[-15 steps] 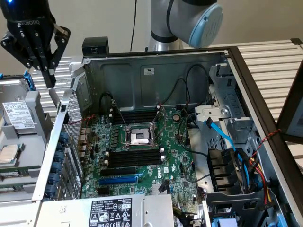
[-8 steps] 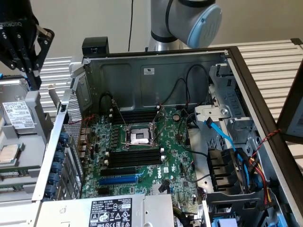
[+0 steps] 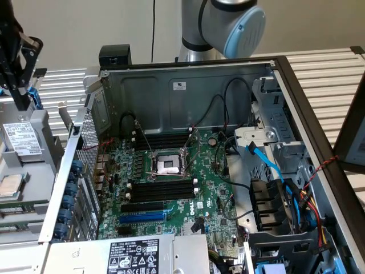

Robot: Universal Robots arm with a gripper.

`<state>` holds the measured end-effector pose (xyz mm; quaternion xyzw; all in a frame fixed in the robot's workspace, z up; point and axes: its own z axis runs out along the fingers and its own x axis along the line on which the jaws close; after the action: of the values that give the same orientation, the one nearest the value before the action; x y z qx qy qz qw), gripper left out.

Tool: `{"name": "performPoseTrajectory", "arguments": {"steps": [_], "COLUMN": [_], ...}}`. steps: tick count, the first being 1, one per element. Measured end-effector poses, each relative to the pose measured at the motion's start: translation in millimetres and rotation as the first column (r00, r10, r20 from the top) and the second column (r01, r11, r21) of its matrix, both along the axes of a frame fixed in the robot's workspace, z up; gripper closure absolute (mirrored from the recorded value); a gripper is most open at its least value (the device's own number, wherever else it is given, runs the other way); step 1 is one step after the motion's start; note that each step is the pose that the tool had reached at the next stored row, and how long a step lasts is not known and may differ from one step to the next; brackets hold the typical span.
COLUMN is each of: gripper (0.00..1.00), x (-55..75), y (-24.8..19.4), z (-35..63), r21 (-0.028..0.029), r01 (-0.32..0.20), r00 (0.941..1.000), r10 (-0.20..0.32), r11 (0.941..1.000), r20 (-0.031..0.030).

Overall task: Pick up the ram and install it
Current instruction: 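Reach for the ram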

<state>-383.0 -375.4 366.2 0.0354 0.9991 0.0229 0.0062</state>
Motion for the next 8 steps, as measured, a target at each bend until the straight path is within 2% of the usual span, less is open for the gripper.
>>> {"name": "performPoseTrajectory", "arguments": {"steps": [4,8], "gripper": [0.90,0.90], "x": [-17.8,-28.4], "y": [0.0,0.0], "z": [-0.6,-2.2], "r21": [0.0000,0.0032], "r01": [-0.003,-0.020], "r00": [1.0000,0.9998], "r10": [0.003,0.020], "r11": [1.0000,0.9998], "r20": [-0.0001,0.0001]}}
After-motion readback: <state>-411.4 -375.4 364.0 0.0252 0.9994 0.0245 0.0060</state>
